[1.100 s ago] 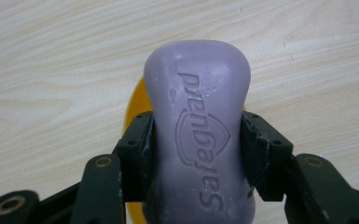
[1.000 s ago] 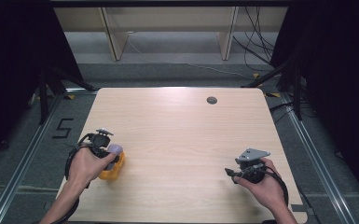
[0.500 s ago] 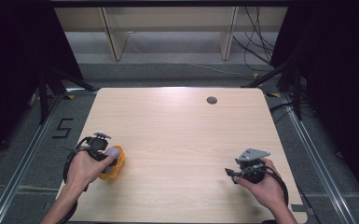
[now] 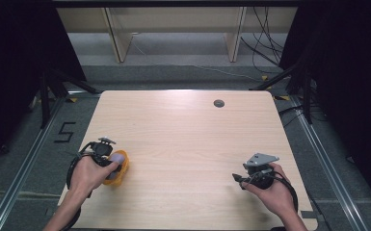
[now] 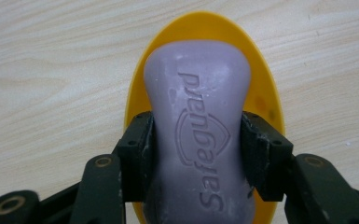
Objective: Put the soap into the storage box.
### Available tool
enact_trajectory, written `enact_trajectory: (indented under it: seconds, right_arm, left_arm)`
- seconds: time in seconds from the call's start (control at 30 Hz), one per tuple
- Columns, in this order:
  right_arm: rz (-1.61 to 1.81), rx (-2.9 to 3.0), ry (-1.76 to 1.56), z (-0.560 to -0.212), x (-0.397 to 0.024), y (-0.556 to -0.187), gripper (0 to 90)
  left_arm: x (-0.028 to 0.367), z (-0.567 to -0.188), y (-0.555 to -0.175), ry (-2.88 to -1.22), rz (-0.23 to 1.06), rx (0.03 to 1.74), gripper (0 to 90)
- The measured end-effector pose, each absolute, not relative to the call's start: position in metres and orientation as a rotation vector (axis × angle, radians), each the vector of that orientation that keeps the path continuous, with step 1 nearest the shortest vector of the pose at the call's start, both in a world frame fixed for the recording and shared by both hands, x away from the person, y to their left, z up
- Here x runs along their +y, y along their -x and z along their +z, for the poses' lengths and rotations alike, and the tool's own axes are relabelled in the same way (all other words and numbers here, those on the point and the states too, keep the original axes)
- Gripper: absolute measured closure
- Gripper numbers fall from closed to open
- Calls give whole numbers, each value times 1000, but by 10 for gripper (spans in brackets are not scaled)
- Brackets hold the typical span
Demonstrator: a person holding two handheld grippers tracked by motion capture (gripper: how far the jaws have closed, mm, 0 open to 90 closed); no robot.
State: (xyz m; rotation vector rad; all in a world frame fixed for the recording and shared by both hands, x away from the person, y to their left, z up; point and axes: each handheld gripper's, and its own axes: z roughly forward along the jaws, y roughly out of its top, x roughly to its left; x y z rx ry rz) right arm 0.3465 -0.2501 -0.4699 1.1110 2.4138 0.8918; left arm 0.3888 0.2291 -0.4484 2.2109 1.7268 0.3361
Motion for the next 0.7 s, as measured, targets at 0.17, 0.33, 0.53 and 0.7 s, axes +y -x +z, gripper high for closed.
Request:
enact_trajectory:
  seconds: [0.17,0.33,0.53,0.7]
  right_arm:
    - [891,2416,-1114,-470,-250,-347,428]
    - [892,2415,-1112,-470,-250,-347,428]
    - [884,2414,-1110,-469,-250,-347,428]
    - [886,2417,-1115,-469,-250,-346,428]
  left_arm:
    - [228,-450,-389,-2205,333,1729,483]
    - [228,-453,-389,-2195,351,1708,482]
    - [227,-454,-392,-2226,334,1710,482]
    - [226,-456,-392,-2233,333,1694,482]
